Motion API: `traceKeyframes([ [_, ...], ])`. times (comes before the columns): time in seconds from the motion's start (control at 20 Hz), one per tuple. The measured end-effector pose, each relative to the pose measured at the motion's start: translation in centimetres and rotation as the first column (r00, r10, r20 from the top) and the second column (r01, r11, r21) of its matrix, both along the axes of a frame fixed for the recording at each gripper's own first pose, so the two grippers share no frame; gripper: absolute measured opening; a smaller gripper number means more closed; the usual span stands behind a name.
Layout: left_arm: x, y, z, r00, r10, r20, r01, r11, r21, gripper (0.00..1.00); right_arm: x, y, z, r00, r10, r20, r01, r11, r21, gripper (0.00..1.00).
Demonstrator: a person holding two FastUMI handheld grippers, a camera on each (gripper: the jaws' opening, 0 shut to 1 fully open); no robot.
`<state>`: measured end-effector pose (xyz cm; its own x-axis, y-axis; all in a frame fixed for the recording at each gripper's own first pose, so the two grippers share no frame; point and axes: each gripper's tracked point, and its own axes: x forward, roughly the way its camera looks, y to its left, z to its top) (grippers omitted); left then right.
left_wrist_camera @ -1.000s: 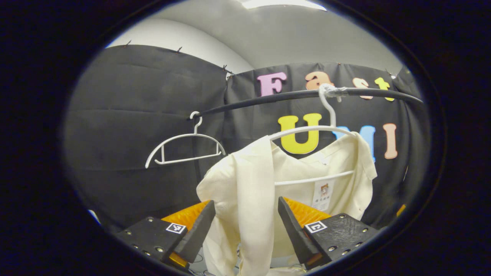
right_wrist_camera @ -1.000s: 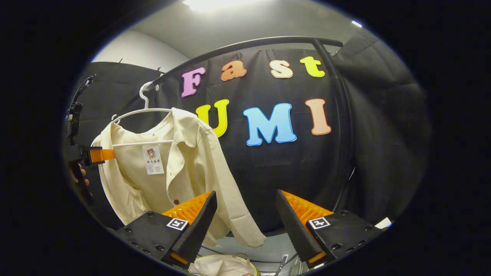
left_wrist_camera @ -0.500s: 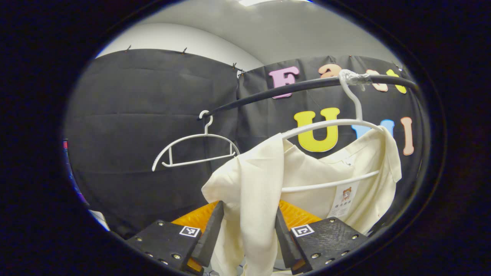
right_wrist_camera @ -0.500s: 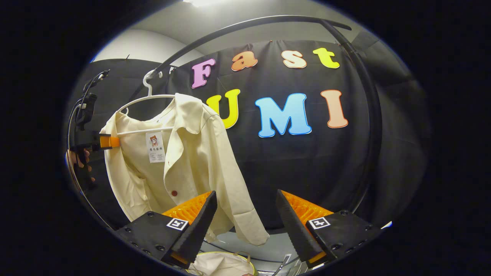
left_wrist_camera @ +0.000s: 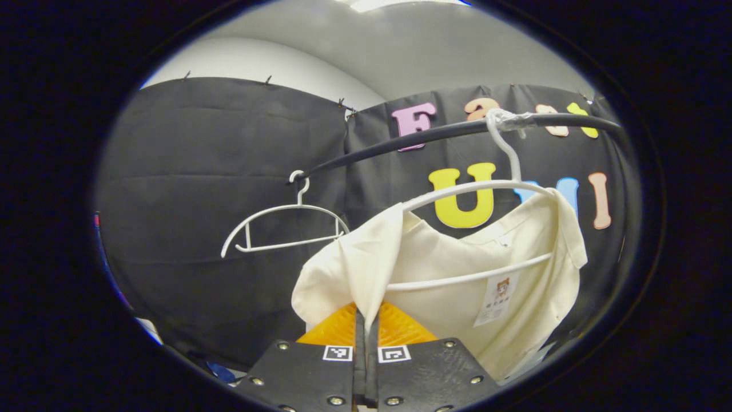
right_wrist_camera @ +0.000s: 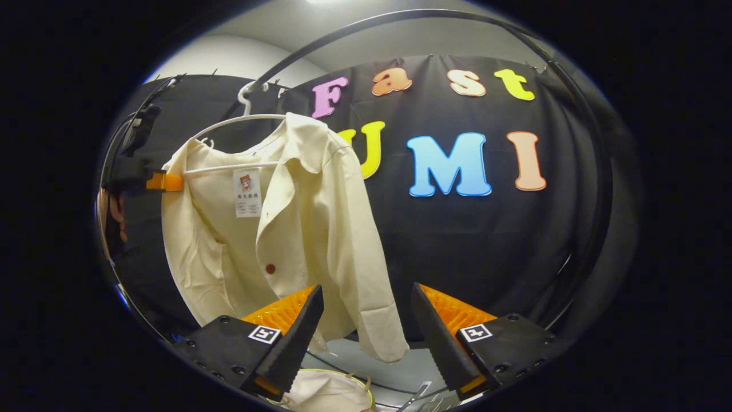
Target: Grasp the clothes on the hanger with both hands and then place them into the laundry hamper below.
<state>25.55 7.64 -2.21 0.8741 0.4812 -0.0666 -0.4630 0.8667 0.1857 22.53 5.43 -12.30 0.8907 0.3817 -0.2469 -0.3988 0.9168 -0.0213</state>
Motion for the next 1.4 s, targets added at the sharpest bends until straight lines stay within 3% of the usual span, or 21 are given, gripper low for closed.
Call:
traceKeyframes([
  [0.05, -0.2, -0.2, 0.4, 1.0, -0.014, 0.014, 0.014, 1.0, -0.011, 0.0, 0.1, 0.5, 0.0, 1.0, 0.018, -0.005, -0.018, 1.0, -0.005, 0.93],
  [0.1, -0.5, -0.4, 1.0, 0.999, -0.033, 0.039, 0.034, 0.999, -0.029, 0.01, 0.2, 1.0, 0.3, 1.0, 0.029, -0.005, -0.03, 1.0, -0.002, 0.98],
  [0.3, -2.6, -1.2, 2.5, 0.988, -0.128, 0.084, 0.133, 0.989, -0.058, 0.01, -0.5, 3.5, 3.0, 1.0, 0.027, 0.017, -0.027, 0.999, 0.04, 0.98],
  [0.5, -3.3, -2.1, 2.9, 0.962, -0.251, 0.111, 0.262, 0.96, -0.095, 0.01, -1.3, 7.4, 6.9, 0.997, 0.05, 0.054, -0.055, 0.993, 0.105, 0.98],
  [0.75, -2.1, -1.6, 1.5, 0.956, -0.274, 0.104, 0.287, 0.947, -0.146, 0.0, 0.8, 11.5, 9.7, 0.996, 0.066, 0.065, -0.074, 0.99, 0.12, 0.98],
  [1.05, -2.2, -1.9, 1.5, 0.943, -0.317, 0.105, 0.329, 0.935, -0.134, 0.01, 3.5, 14.4, 10.3, 0.994, 0.046, 0.097, -0.049, 0.998, 0.035, 0.98],
  [1.4, -2.3, -1.9, 1.4, 0.94, -0.328, 0.094, 0.338, 0.931, -0.136, 0.0, 9.2, 14.8, 8.4, 0.988, -0.074, 0.136, 0.08, 0.996, -0.042, 0.99],
])
